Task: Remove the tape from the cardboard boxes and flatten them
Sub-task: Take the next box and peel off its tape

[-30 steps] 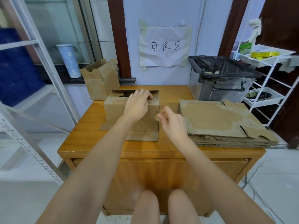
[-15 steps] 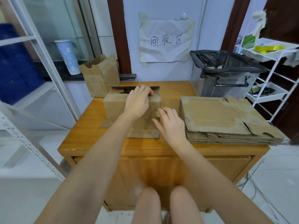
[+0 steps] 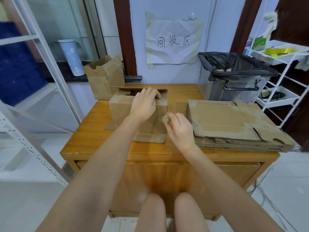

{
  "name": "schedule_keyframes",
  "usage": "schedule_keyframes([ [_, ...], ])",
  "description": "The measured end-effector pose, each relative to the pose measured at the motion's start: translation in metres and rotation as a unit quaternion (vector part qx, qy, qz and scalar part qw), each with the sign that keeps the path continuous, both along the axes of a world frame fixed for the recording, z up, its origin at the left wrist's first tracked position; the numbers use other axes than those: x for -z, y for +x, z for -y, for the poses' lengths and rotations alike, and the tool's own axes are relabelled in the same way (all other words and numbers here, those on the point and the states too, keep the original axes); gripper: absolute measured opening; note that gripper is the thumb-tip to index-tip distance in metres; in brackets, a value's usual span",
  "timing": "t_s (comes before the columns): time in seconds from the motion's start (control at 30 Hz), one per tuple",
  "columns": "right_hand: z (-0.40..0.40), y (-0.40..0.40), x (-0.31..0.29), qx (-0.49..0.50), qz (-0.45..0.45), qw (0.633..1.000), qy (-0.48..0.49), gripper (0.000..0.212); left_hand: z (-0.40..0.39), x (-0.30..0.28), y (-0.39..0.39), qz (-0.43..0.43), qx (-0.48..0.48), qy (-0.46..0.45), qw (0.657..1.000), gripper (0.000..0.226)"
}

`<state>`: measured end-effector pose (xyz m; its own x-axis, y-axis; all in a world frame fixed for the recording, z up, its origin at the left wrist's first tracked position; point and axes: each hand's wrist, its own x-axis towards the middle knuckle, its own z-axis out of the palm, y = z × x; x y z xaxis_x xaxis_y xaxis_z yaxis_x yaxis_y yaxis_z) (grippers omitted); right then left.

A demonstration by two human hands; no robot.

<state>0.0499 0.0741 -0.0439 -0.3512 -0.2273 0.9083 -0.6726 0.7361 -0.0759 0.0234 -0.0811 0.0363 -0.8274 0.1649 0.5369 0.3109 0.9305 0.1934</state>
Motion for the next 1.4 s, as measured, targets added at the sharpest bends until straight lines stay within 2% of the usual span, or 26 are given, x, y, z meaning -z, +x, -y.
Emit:
schedule_keyframes([
  [0.1, -0.001, -0.001, 0.001, -0.023, 0.001, 1.0, 0.005, 0.016, 0.0, 0.0, -0.001, 0.001, -0.002, 0.005, 1.0, 0.03],
  [0.23, -0.002, 0.002, 0.005, -0.024, 0.013, 1.0, 0.012, 0.02, -0.002, 0.0, -0.001, 0.003, -0.004, 0.005, 1.0, 0.03],
  [0.4, 0.002, 0.011, 0.014, -0.017, 0.113, 0.993, 0.044, 0.049, -0.002, -0.001, 0.0, -0.001, -0.008, 0.0, 1.0, 0.031],
  [0.5, 0.004, 0.015, 0.006, 0.012, 0.183, 0.983, 0.004, 0.045, -0.002, -0.002, 0.0, 0.002, -0.007, -0.001, 1.0, 0.03],
  [0.6, 0.007, 0.018, 0.003, 0.018, 0.147, 0.988, 0.033, 0.056, -0.003, -0.002, 0.0, 0.001, -0.006, 0.0, 1.0, 0.03],
  [0.63, 0.006, 0.016, 0.003, 0.019, 0.138, 0.99, 0.034, 0.054, -0.003, -0.002, 0.0, -0.001, -0.006, 0.001, 1.0, 0.03],
  [0.73, 0.004, 0.013, 0.0, 0.032, 0.131, 0.991, -0.014, 0.03, -0.002, -0.002, -0.001, 0.003, -0.009, 0.001, 1.0, 0.03],
  [0.83, 0.002, 0.011, 0.003, 0.038, 0.128, 0.989, -0.071, 0.021, -0.002, -0.001, -0.002, 0.001, -0.007, 0.001, 1.0, 0.031],
  [0.9, 0.004, 0.013, 0.007, 0.017, 0.135, 0.986, -0.101, 0.025, -0.003, -0.001, -0.002, 0.001, -0.008, 0.001, 1.0, 0.03],
  [1.0, 0.008, 0.014, 0.008, 0.021, 0.117, 0.989, -0.088, 0.026, -0.001, -0.001, -0.004, -0.004, -0.012, -0.003, 1.0, 0.03],
  [1.13, 0.016, 0.017, 0.013, 0.03, 0.144, 0.986, -0.083, 0.02, -0.001, 0.0, -0.007, -0.006, -0.015, 0.001, 1.0, 0.03],
  [1.23, 0.024, 0.02, 0.017, 0.062, 0.18, 0.98, -0.065, 0.036, -0.003, 0.001, -0.007, -0.012, -0.015, 0.004, 1.0, 0.03],
  [1.4, 0.034, 0.008, 0.003, 0.085, 0.141, 0.982, -0.089, 0.034, -0.003, 0.001, -0.006, -0.012, -0.013, 0.001, 1.0, 0.028],
])
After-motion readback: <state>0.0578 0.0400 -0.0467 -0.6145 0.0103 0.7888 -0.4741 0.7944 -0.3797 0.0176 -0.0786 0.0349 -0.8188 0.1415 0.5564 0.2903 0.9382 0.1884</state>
